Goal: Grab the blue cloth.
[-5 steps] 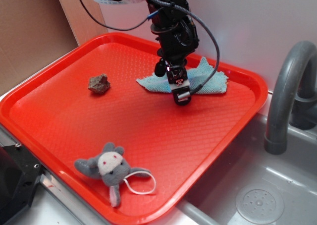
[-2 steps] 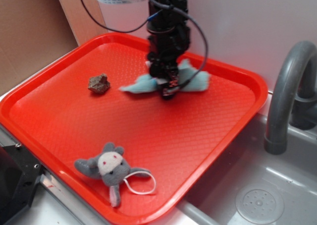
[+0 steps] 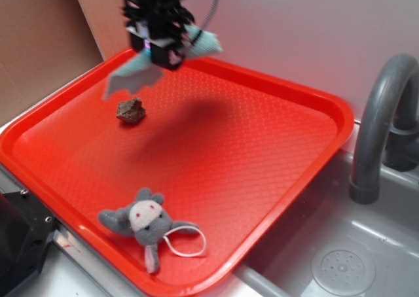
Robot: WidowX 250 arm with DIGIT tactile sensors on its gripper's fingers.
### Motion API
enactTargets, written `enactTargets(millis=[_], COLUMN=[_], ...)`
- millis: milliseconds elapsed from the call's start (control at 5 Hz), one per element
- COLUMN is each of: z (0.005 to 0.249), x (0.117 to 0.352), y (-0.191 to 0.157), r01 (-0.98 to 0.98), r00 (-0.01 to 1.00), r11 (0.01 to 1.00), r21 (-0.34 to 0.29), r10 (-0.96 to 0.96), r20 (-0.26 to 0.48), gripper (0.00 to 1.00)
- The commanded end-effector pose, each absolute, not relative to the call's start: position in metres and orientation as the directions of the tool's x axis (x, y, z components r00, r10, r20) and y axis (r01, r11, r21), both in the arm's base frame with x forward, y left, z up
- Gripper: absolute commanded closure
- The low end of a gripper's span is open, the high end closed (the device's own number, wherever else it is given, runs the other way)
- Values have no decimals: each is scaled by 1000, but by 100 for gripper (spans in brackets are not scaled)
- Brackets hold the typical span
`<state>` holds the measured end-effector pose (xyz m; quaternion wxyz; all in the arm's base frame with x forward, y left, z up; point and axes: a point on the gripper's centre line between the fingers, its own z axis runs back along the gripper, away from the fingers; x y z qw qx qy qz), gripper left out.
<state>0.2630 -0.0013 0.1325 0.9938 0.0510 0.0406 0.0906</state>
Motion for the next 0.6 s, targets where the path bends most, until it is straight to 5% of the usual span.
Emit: enactTargets(millis=[0, 200, 400], z=[218, 235, 225], x=[224, 211, 216], y=[-8, -8, -1], r01=[-339, -344, -365], r00=[933, 925, 921], r11=[939, 939, 931], r21=[67, 9, 13], r10=[326, 337, 360], r20=[152, 178, 149], gripper=[100, 100, 100])
